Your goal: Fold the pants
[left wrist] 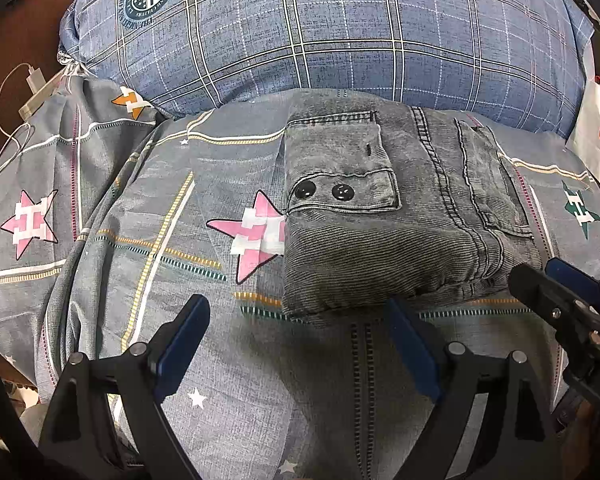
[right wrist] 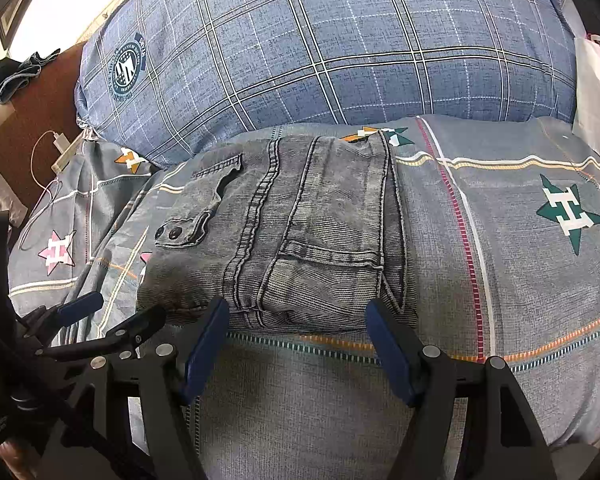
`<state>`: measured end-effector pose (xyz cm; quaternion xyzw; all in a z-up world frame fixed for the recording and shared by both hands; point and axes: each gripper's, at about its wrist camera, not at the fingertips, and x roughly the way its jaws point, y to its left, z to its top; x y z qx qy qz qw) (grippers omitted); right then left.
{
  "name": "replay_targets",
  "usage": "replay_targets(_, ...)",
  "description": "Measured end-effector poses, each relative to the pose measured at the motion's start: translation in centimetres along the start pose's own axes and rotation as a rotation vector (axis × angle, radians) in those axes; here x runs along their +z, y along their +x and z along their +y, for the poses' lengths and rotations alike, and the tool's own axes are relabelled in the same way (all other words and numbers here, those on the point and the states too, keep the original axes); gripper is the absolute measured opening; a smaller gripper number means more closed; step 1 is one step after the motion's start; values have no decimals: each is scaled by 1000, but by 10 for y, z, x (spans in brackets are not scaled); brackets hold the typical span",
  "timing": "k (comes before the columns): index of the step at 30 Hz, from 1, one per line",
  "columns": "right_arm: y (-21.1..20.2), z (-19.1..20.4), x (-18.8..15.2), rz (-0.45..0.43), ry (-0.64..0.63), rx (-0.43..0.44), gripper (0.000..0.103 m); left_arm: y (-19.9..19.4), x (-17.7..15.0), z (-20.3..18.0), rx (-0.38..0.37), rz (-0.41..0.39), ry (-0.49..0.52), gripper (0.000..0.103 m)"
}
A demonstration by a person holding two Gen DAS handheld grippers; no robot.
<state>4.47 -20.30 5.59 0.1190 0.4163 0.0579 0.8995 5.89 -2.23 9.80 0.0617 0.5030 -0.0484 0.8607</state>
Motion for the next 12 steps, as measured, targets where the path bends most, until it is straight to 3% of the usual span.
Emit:
replay_targets(7,11,-7,-3,10,22,-7,77,6,-2,-3,4,-31,21,89)
replay_targets(12,7,-8,-4,-13,25,-4,77,1,-4,-4,3,-103,25,89)
